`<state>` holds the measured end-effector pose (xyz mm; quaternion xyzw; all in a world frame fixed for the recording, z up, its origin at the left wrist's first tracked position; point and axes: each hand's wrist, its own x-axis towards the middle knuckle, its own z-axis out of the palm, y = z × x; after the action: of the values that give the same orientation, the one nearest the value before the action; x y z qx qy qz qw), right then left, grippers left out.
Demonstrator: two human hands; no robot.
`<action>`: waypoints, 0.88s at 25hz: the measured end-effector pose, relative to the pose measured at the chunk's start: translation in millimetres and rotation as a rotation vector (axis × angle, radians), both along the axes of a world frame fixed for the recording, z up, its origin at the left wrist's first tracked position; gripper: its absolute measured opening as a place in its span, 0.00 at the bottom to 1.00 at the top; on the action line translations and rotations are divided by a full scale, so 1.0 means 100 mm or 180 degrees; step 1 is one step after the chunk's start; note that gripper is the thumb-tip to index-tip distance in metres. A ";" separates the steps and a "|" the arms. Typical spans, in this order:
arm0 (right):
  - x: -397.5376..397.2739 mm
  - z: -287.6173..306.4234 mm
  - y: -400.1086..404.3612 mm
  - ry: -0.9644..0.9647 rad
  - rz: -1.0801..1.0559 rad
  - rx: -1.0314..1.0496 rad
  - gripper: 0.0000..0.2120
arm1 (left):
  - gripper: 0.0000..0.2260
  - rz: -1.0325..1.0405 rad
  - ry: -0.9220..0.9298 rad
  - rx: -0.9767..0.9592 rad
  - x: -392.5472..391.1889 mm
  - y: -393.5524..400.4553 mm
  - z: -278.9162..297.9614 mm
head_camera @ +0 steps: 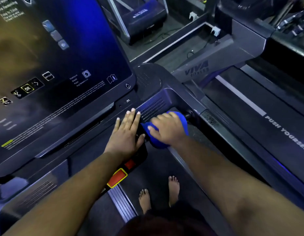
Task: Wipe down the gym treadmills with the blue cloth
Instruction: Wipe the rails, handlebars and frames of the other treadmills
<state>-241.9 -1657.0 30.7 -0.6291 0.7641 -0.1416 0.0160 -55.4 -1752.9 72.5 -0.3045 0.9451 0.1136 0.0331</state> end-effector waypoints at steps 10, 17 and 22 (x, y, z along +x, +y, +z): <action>0.13 -0.20 0.13 -0.0274 -0.0639 -0.0271 0.22 | 0.36 -0.0011 0.0084 0.0429 0.00 -0.07 -0.06; 0.83 -0.28 -0.10 -0.1793 -0.2253 -0.1036 0.27 | 0.31 0.0079 0.0082 0.0457 -0.06 -0.04 0.00; 0.43 -0.07 -0.38 -0.4209 -0.4277 -0.2475 0.34 | 0.29 0.0051 0.0081 0.0519 -0.05 -0.05 0.00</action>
<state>-199.1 -1694.6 24.1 0.1725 0.6985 -0.6788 0.1466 -60.1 -1757.8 72.2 -0.3070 0.9306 0.1943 0.0448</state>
